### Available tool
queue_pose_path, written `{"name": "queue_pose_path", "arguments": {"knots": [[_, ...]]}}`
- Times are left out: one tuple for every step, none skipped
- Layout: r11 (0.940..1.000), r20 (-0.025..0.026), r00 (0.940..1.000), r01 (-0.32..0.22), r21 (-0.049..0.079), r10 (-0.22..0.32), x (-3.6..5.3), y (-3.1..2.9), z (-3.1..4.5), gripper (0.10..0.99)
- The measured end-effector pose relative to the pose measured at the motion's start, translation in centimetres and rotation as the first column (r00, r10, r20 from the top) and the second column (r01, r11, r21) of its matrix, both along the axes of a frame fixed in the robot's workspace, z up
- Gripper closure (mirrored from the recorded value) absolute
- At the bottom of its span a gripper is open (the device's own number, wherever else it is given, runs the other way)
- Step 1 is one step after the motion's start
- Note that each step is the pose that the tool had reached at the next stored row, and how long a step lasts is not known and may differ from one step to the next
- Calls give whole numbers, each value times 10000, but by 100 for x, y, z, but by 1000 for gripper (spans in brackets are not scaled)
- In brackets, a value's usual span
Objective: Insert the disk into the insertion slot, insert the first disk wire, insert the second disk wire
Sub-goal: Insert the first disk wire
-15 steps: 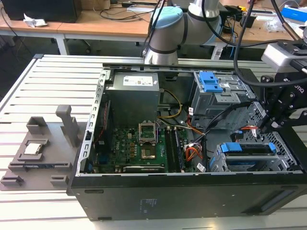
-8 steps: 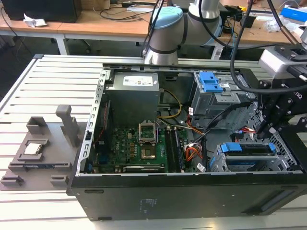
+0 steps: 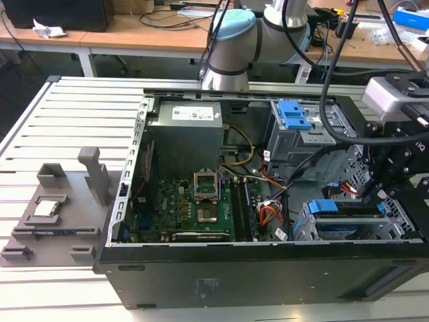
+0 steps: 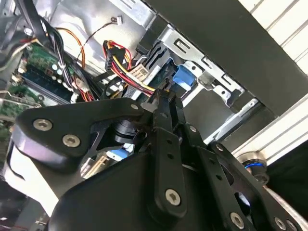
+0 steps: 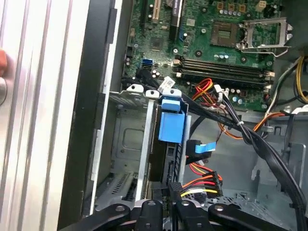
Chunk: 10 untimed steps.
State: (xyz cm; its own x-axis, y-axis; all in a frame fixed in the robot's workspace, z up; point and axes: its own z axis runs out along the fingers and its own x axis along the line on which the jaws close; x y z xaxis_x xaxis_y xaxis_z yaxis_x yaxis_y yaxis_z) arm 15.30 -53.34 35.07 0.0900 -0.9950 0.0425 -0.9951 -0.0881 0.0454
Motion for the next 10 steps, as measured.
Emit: {"name": "queue_pose_path", "arguments": {"knots": [[9997,0,9997,246,1,-246,0,0,-5,914],[9992,0,9992,393,3,-393,-7,0,-9,914],[9989,-1,9989,472,15,-472,-18,0,-10,914],[9987,-1,9987,514,35,-514,-27,0,-11,914],[9983,-3,9983,582,72,-582,-41,0,-12,914],[9975,-7,9976,688,131,-687,-49,0,-14,914],[9967,-10,9969,788,168,-788,-50,1,-21,914],[9961,-12,9963,862,186,-862,-51,0,-29,914],[9959,-13,9961,879,201,-879,-51,-1,-36,914],[9959,-15,9961,880,213,-880,-51,-1,-44,914]]}}
